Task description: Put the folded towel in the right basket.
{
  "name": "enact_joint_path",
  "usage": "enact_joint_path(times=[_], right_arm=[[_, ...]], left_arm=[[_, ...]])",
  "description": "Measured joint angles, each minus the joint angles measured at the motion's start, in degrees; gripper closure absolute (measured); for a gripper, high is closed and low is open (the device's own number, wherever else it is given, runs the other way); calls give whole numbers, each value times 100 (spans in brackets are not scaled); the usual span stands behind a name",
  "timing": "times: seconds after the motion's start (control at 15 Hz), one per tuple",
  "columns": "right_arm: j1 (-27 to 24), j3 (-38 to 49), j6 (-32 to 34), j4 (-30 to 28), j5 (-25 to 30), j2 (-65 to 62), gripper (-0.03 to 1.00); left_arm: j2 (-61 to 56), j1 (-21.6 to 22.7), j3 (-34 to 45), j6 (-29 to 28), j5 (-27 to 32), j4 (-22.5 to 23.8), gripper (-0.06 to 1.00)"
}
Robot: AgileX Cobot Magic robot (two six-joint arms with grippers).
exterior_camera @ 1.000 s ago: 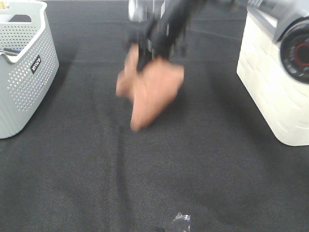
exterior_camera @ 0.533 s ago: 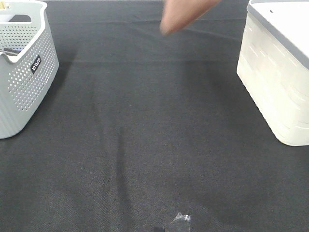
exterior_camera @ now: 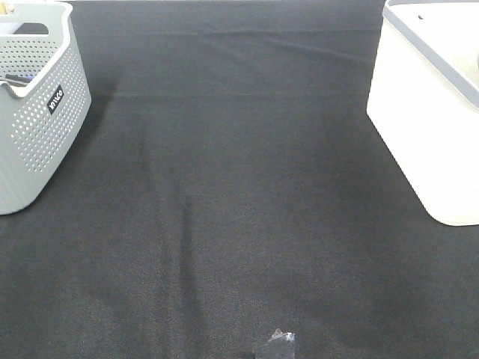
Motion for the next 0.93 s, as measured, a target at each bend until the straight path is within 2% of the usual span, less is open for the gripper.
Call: enact_joint_path(times=[0.13, 0.33, 0.4, 0.47, 0.53, 0.67, 0.8, 0.93], right_arm=[[-172, 796, -138, -11, 6, 6, 81], [-166, 882, -309, 246, -304, 40, 79], [-166, 894, -321, 378, -315, 46, 65], [-166, 900, -350, 458, -321, 52, 42], [-166, 900, -435, 464, -321, 57, 11], [-166, 900, -476, 476, -315, 57, 2], [-138, 900, -476, 510, -246, 57, 0], [155, 768, -476, 527, -34, 69, 0]], left_arm=[[0, 0, 0, 0, 0, 0, -3], [0, 0, 0, 0, 0, 0, -3], [0, 0, 0, 0, 0, 0, -3], [0, 0, 0, 0, 0, -6, -3], [0, 0, 0, 0, 0, -6, -3], [0, 0, 0, 0, 0, -6, -3], [0, 0, 0, 0, 0, -6, -3], [0, 0, 0, 0, 0, -6, -3]])
